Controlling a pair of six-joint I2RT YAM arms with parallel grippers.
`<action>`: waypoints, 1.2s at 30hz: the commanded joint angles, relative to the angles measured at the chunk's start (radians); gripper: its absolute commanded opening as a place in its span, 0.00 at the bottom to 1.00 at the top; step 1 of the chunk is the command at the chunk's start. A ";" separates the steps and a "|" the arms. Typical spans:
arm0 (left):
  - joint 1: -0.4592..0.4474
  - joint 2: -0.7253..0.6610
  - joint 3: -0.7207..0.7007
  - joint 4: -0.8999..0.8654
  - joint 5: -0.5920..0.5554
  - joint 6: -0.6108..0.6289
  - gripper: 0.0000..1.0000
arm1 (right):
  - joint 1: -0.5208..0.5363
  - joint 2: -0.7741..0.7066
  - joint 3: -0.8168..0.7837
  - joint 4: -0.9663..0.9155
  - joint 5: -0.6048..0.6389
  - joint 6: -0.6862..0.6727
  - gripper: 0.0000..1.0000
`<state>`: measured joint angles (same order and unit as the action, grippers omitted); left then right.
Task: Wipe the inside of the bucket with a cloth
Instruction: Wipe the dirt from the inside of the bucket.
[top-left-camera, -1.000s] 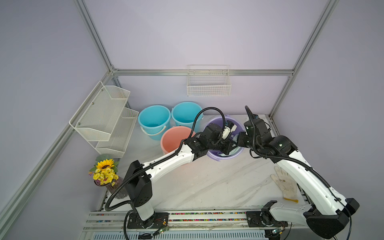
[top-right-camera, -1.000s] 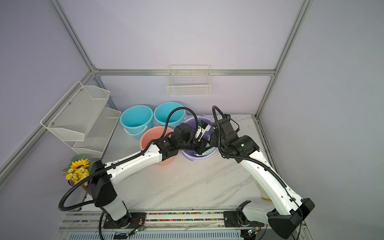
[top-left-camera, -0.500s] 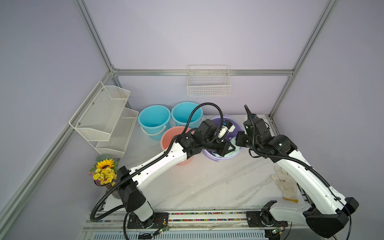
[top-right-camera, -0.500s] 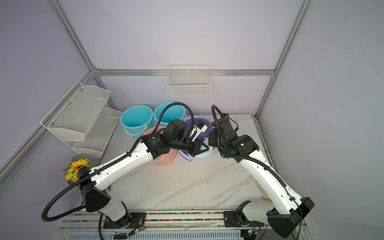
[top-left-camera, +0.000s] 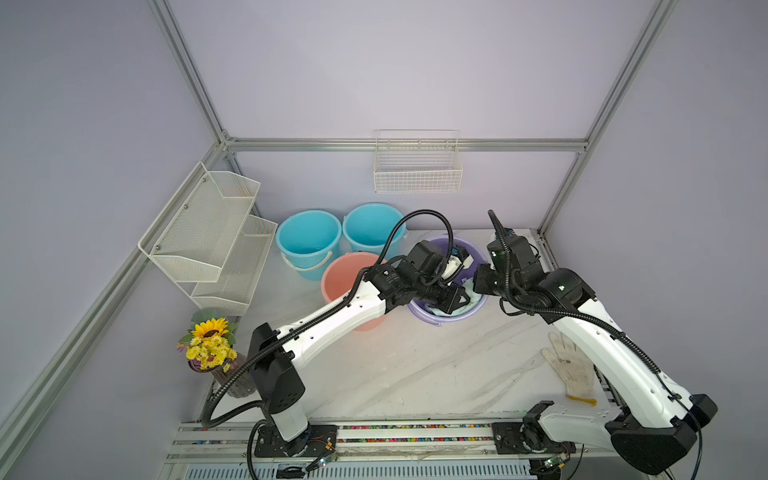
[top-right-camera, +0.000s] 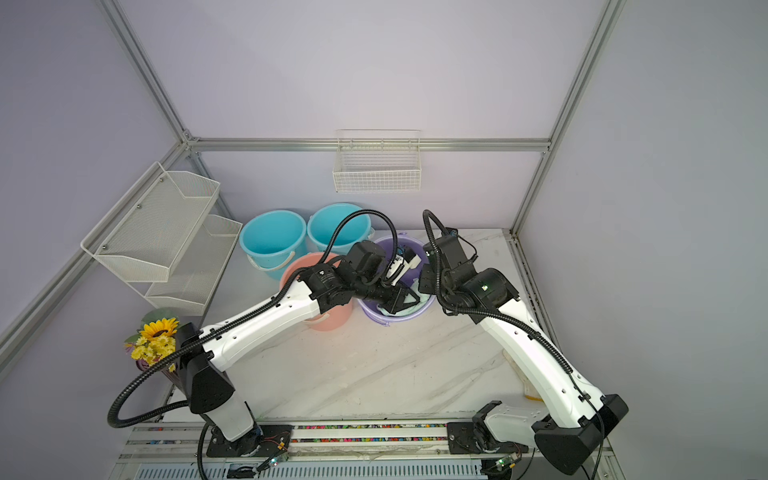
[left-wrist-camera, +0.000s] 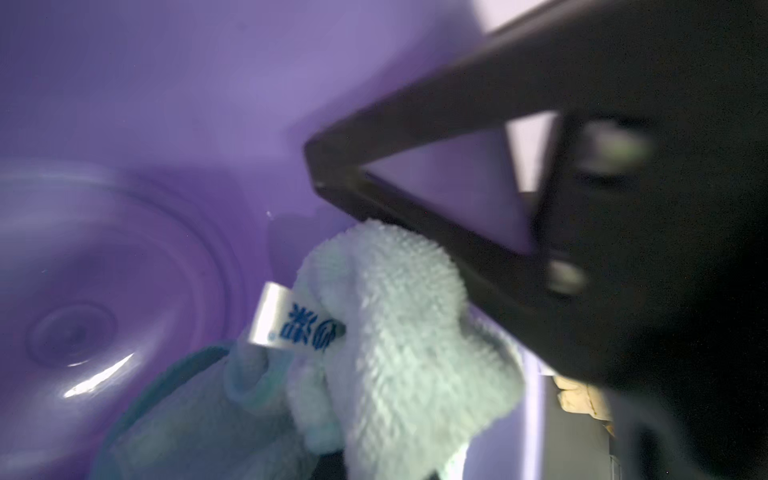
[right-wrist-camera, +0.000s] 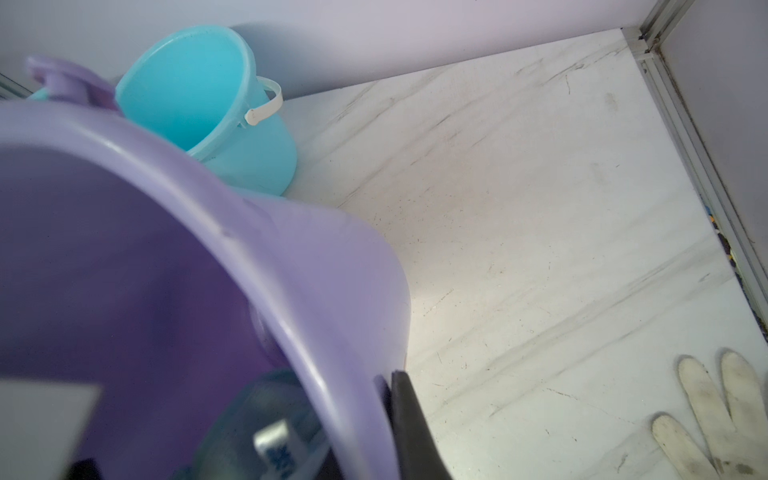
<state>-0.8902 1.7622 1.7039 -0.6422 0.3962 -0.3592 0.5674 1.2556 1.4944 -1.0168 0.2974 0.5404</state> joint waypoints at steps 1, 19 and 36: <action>-0.023 0.065 0.025 -0.095 -0.045 0.051 0.00 | 0.002 -0.011 0.060 0.126 -0.006 0.043 0.00; -0.021 0.224 0.154 -0.241 -0.121 0.083 0.00 | 0.002 0.000 0.066 0.124 0.007 0.024 0.00; -0.021 -0.057 0.171 -0.367 -0.017 0.089 0.00 | 0.002 0.015 0.013 0.131 0.054 -0.003 0.00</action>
<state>-0.8982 1.7466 1.8469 -0.9352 0.3099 -0.2932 0.5678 1.2758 1.4986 -0.9901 0.3073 0.5266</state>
